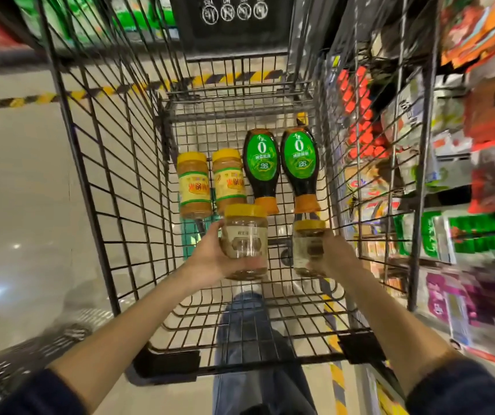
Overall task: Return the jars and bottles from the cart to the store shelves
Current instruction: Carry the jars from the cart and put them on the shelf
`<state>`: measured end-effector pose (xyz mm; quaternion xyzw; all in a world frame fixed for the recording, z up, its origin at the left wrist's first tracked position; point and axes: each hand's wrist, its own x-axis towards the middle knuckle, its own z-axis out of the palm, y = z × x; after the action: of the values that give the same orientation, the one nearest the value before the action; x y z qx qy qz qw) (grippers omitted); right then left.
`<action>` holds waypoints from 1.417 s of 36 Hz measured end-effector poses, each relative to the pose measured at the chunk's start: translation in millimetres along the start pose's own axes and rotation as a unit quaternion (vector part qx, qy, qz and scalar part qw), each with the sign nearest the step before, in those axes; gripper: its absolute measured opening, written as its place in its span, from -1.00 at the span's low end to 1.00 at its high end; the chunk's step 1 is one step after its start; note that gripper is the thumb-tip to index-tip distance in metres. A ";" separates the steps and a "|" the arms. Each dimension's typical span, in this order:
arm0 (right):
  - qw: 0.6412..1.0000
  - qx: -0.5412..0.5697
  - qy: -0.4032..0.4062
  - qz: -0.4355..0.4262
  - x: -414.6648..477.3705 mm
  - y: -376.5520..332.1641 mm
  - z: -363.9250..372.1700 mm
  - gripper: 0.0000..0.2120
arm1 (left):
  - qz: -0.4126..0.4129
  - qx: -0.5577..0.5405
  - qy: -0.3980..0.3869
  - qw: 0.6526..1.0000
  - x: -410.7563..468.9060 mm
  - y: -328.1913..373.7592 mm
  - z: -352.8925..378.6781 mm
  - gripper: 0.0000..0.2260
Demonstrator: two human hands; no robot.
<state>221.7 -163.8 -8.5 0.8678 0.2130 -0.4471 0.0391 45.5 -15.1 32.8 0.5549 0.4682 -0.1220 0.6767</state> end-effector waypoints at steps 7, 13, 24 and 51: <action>0.984 0.160 -0.076 0.024 12.9 4.8 9.5 -0.24 | 0.009 -0.006 0.004 1.000 -2.1 2.2 -2.8 -0.23; 0.977 0.193 -0.083 0.036 35.0 17.3 31.1 -0.18 | 0.009 -0.016 0.008 1.000 -4.3 2.4 -5.0 -0.24; 0.928 0.365 -0.074 -0.023 -4.4 -0.8 5.4 -0.67 | 0.027 0.004 0.041 0.999 -27.0 15.0 -10.0 -0.32; 0.801 0.410 0.205 -0.386 -323.3 0.1 -228.1 -0.42 | 0.416 0.096 0.111 0.897 -287.6 233.0 12.9 -0.30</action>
<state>230.3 -213.1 384.0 0.7206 0.3299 -0.2822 -0.5406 58.6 -45.7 401.7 0.7712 0.2523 0.1887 0.5531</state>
